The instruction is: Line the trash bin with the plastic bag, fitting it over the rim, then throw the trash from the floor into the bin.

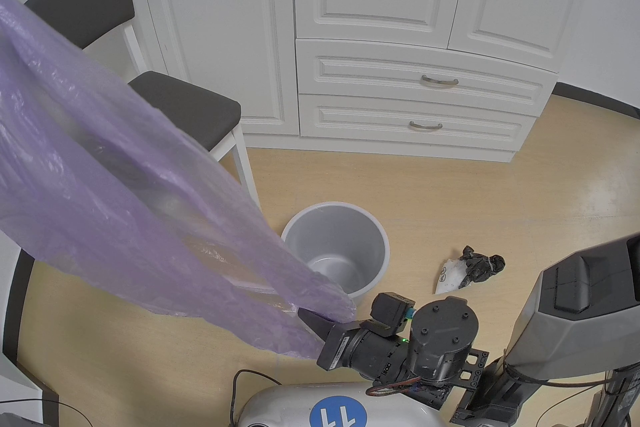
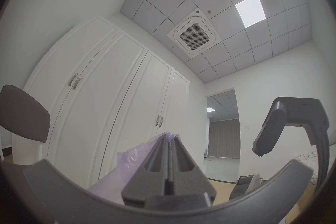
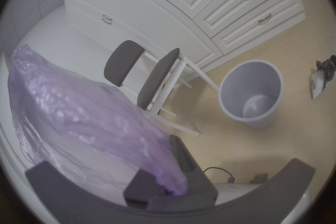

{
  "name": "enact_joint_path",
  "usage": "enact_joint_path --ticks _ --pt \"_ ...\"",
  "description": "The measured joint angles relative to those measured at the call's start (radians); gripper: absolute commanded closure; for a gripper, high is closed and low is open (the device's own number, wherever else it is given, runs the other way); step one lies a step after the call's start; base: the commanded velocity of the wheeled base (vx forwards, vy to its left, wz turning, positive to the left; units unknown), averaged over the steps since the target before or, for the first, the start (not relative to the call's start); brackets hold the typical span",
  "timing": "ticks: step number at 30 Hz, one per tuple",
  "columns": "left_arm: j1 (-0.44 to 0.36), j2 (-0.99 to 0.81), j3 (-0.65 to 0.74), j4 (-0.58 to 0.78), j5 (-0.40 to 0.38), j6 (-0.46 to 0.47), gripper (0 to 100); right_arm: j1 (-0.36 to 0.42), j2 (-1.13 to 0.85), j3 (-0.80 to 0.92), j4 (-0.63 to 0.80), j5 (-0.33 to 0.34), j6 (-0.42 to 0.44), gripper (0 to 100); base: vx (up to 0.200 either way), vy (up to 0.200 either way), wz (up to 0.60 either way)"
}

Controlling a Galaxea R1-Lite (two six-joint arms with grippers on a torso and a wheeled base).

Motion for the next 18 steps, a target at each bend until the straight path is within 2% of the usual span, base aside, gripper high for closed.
enact_joint_path --ticks 9,18 --pt "0.0 0.017 0.02 0.026 0.005 0.0 100 -0.002 -0.041 0.005 0.0 -0.013 -0.089 100 0.0 0.0 0.0" --pt "0.039 0.02 0.025 0.168 0.008 0.003 100 -0.007 -0.109 0.014 0.0 -0.073 -0.264 100 0.0 0.0 0.0"
